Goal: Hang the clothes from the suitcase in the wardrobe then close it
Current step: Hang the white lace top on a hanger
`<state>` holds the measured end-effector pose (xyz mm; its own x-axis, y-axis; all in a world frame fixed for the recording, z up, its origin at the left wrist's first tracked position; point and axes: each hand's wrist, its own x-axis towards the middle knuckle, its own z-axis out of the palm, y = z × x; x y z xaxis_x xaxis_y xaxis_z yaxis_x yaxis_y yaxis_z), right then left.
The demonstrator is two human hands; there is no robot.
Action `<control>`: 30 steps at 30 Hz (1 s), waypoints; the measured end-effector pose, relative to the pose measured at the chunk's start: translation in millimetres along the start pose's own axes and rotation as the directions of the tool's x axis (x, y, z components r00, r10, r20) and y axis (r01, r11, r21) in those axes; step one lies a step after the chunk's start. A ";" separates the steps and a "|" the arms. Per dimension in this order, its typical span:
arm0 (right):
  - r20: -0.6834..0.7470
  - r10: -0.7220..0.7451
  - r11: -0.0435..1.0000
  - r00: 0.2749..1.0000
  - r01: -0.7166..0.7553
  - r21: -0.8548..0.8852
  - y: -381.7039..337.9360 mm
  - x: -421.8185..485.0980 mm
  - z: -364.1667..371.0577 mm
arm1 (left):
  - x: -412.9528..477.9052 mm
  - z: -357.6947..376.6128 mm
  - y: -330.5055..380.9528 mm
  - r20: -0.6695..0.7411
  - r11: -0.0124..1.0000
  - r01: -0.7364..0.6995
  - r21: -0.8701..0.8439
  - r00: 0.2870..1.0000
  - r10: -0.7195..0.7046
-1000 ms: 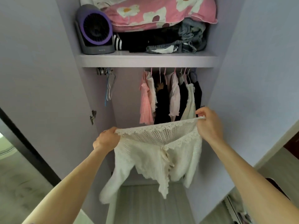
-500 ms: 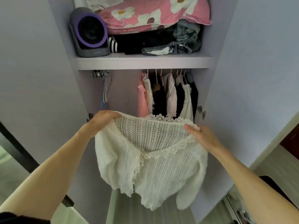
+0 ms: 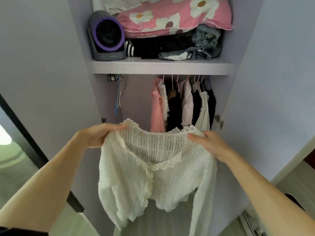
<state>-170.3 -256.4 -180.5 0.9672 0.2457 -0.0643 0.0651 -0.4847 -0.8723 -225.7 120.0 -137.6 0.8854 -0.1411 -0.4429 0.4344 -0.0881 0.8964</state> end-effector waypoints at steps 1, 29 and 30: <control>-0.036 -0.026 1.000 0.999 0.027 0.016 -1.5 2.1 1.9 | -2.6 -4.0 -3.1 0.058 0.999 0.019 0.049 0.998 -0.021; 0.307 -0.158 0.976 0.938 0.101 0.194 -97.4 41.3 94.7 | 16.8 53.5 -13.8 -0.128 0.663 -0.217 0.717 0.893 0.431; 0.281 -0.148 0.976 0.948 0.094 0.197 -95.9 45.7 95.4 | 16.2 51.2 -12.5 -0.139 0.659 -0.215 0.721 0.886 0.442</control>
<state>-155.7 -118.6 -146.1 0.8386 0.5405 -0.0676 0.1066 -0.2845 -0.9527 -225.2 68.3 -156.8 0.9996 -0.0270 0.0056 -0.0238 -0.7387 0.6736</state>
